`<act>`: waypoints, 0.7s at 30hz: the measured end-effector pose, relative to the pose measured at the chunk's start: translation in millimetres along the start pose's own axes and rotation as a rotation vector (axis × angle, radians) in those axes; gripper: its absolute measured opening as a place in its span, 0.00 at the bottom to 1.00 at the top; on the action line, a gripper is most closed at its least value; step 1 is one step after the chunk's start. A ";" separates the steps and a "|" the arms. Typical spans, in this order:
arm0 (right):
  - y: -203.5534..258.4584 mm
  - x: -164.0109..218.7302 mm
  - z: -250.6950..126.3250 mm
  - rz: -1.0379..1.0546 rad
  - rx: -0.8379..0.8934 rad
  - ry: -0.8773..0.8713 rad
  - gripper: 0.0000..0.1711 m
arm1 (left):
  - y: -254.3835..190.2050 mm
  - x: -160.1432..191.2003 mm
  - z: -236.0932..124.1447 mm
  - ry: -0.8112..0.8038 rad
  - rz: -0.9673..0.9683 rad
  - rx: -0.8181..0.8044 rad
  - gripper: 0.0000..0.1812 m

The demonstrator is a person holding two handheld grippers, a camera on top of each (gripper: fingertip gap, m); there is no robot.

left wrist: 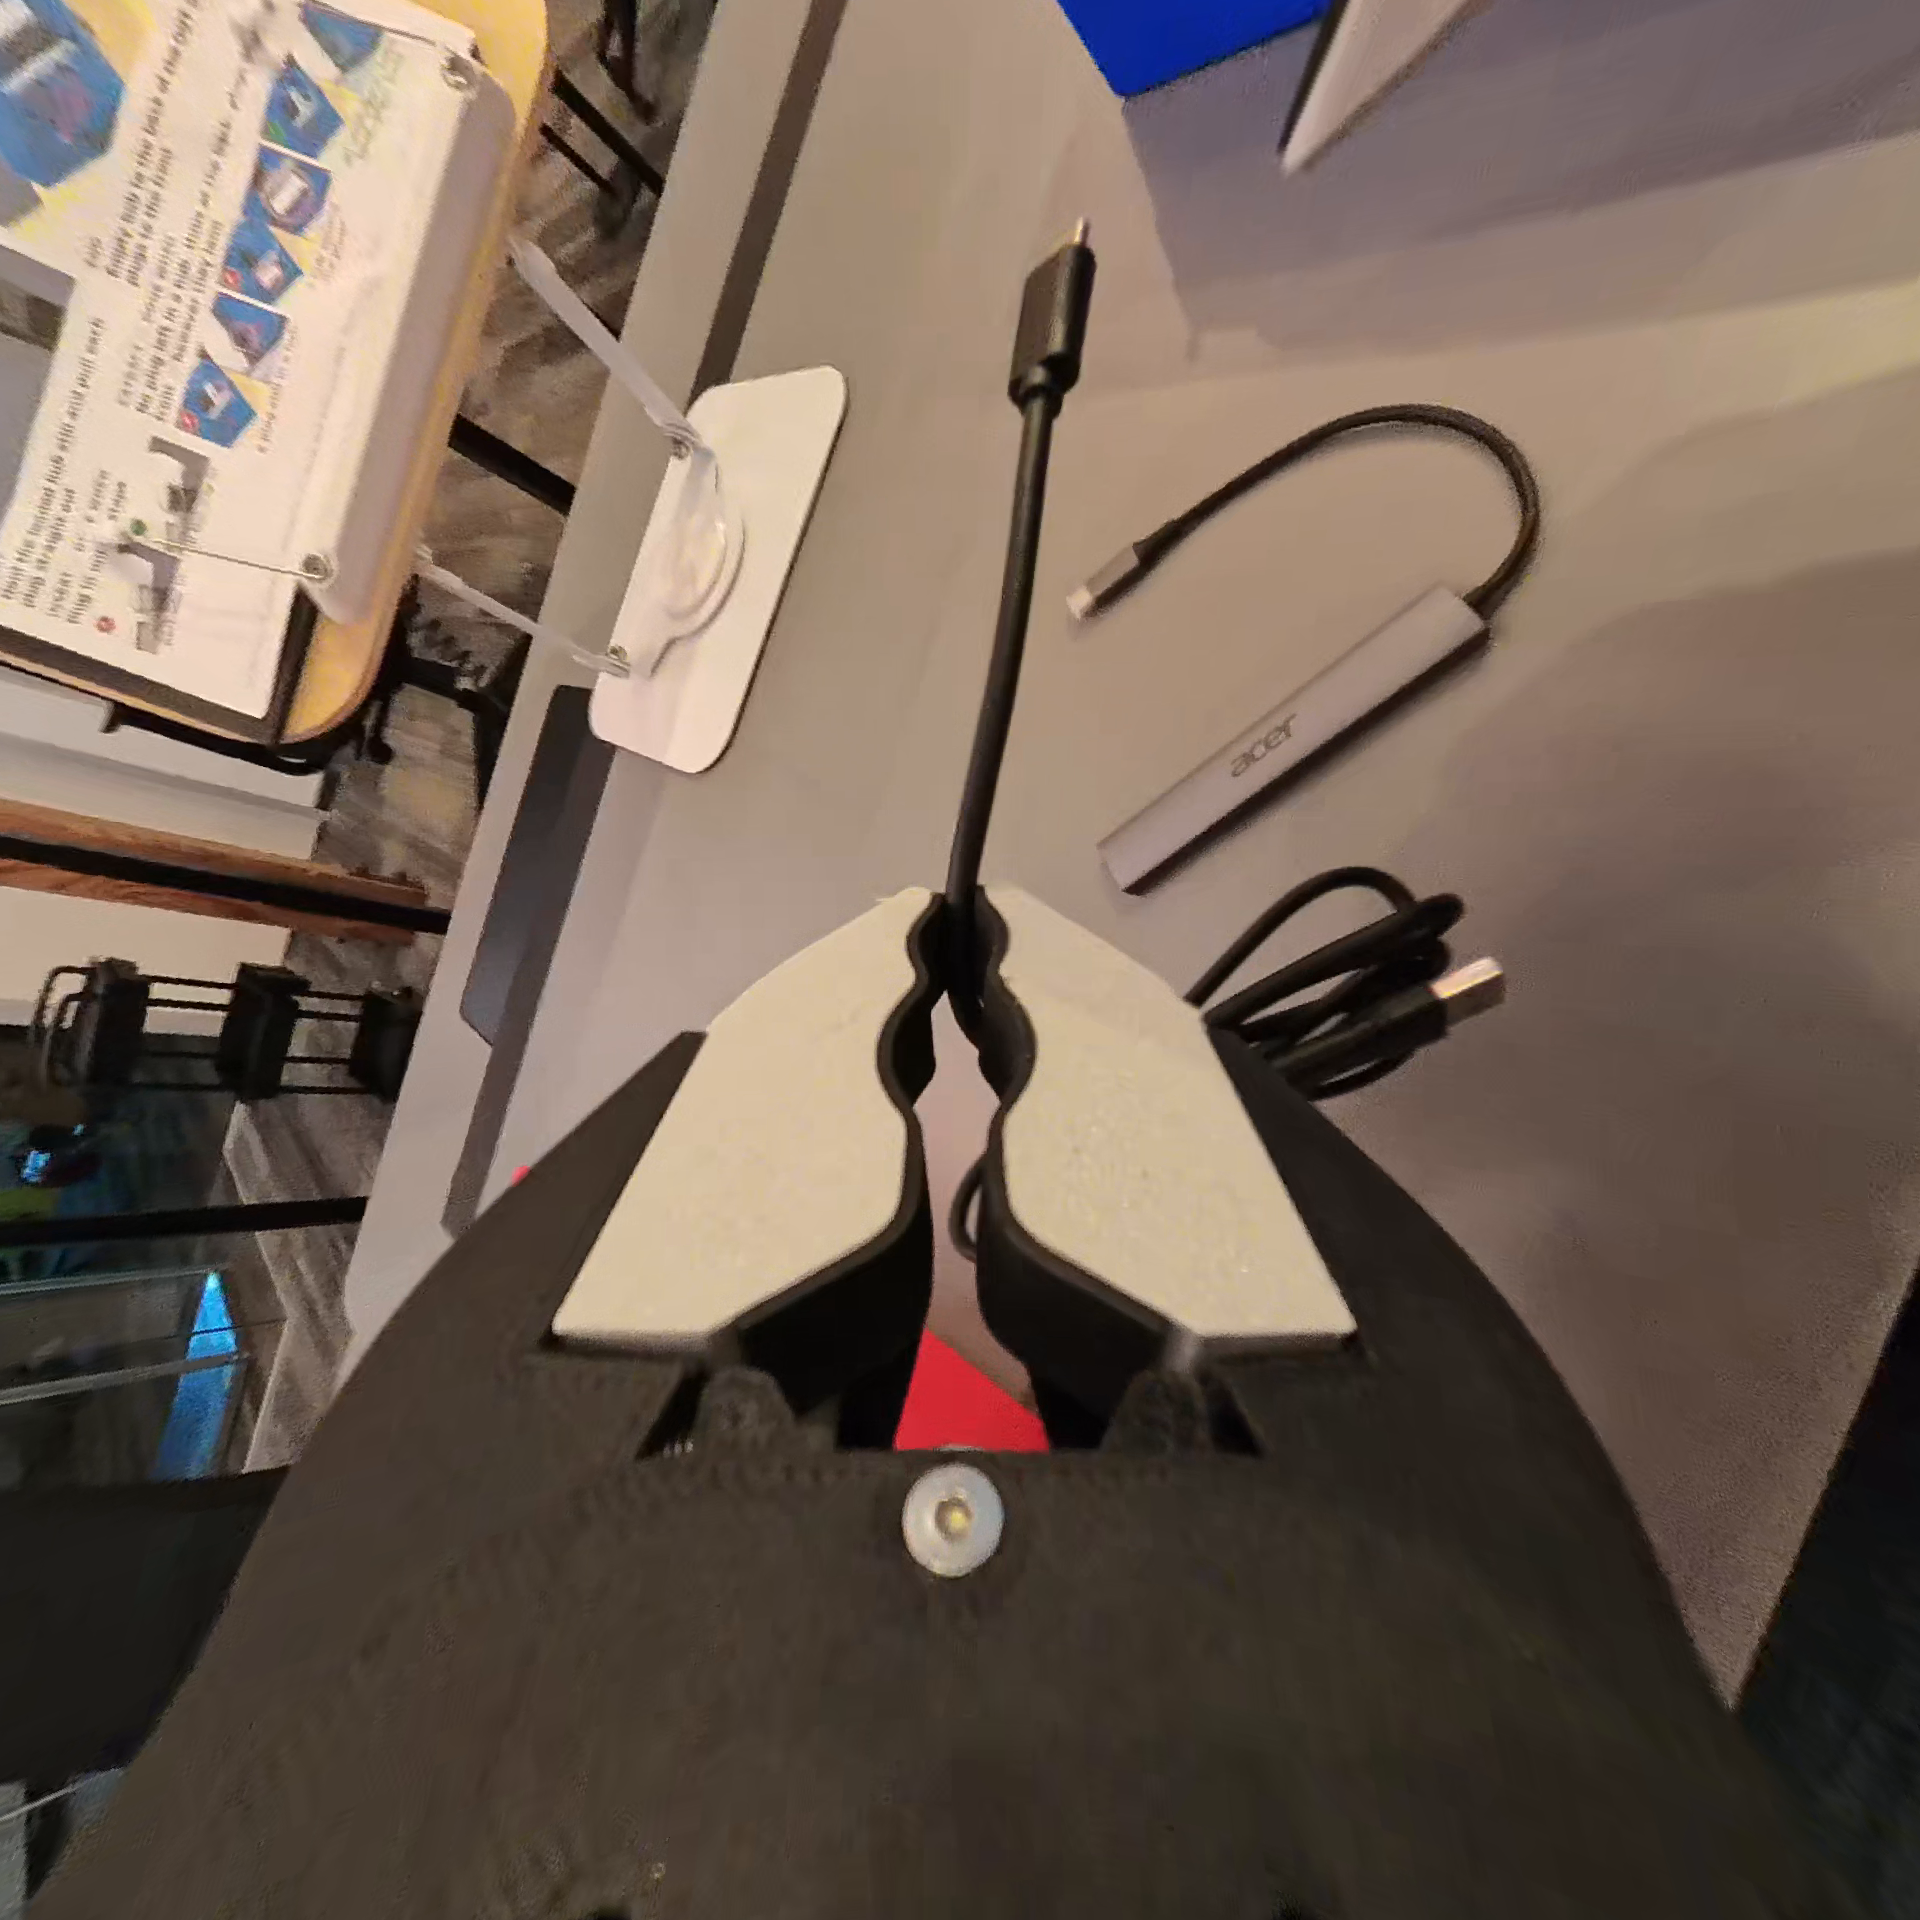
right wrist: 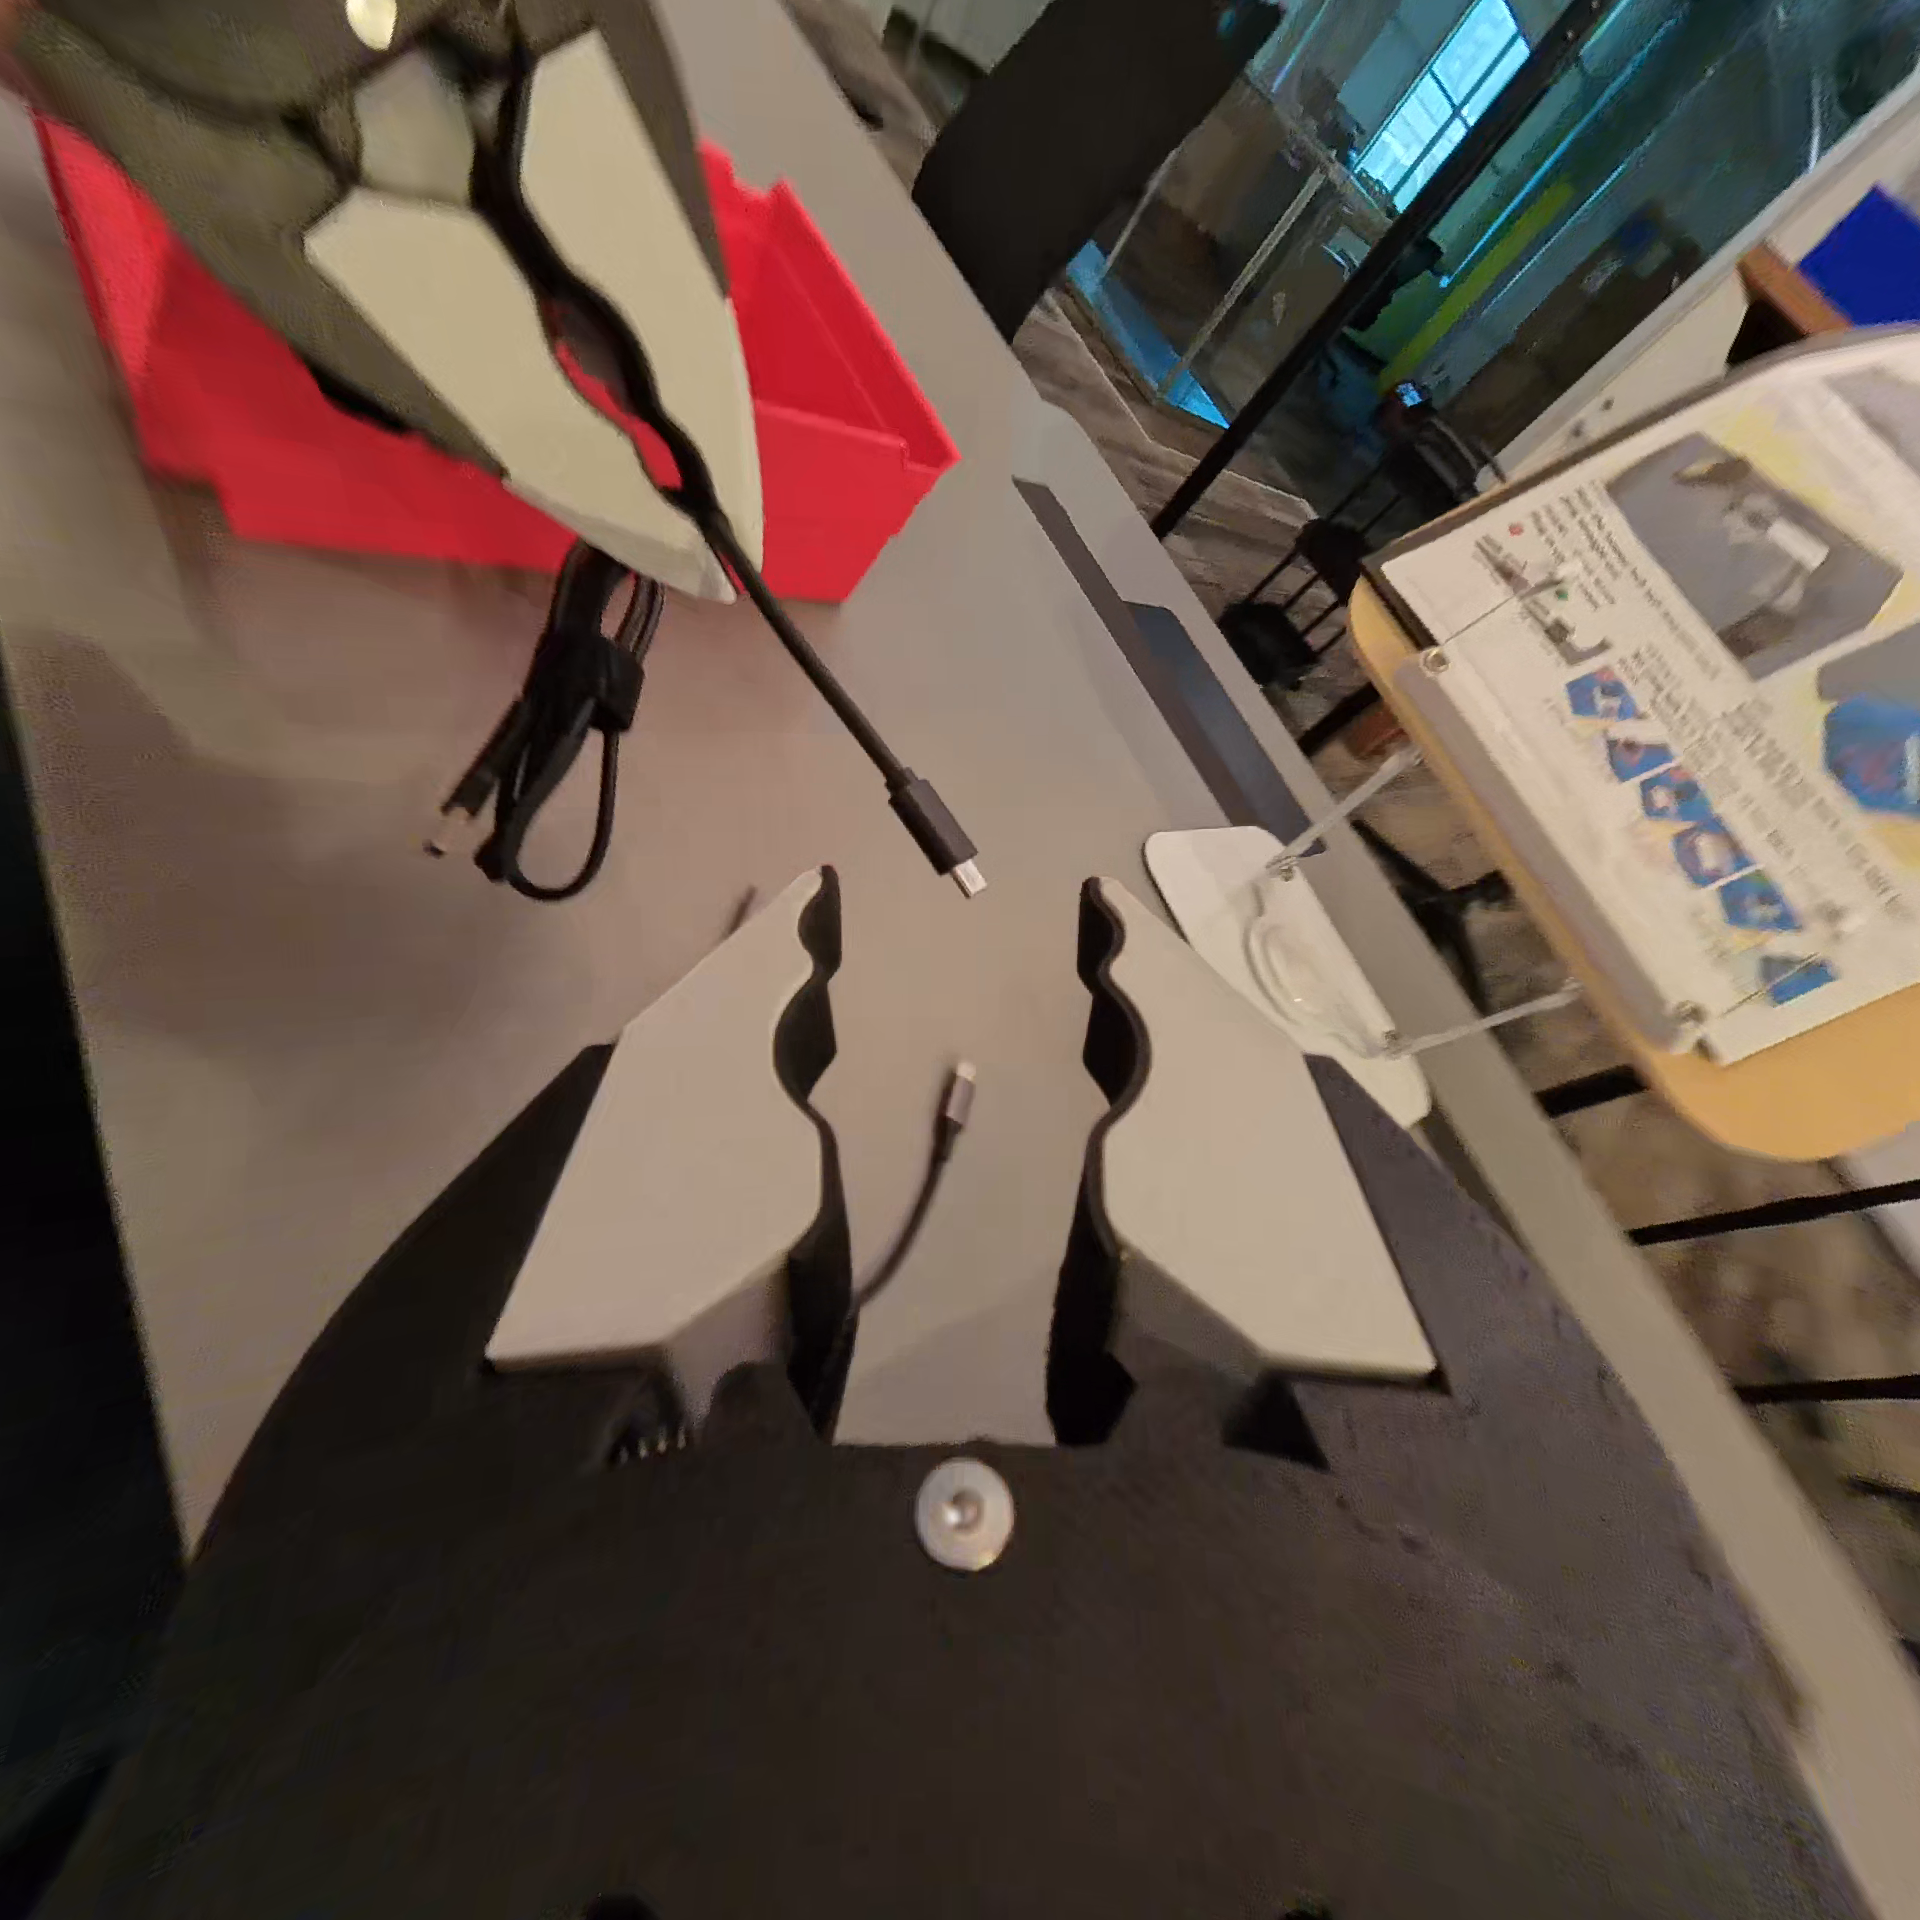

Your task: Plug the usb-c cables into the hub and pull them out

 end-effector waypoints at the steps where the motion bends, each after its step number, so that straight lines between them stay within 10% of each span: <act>1: 3.6 1.0 4.6 -0.059 0.007 0.036 0.25 | -2.3 1.1 0.6 0.005 -0.005 0.018 0.01; 10: 14.4 15.9 37.0 -0.356 0.122 0.214 0.05 | -17.8 2.2 4.2 0.034 -0.019 0.094 0.01; 21: 6.9 18.3 39.6 -0.264 0.127 0.189 0.03 | -15.0 1.8 6.5 0.019 -0.109 0.109 0.06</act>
Point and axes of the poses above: each gripper's, where its closed fingertips meet, z out along the fingers, x out of its underside, y = z × x across the jaws, the point moved 5 cm from there along -z, back along the fingers, and after that the axes turned 12 degrees about -x, right-handed, at the moved point
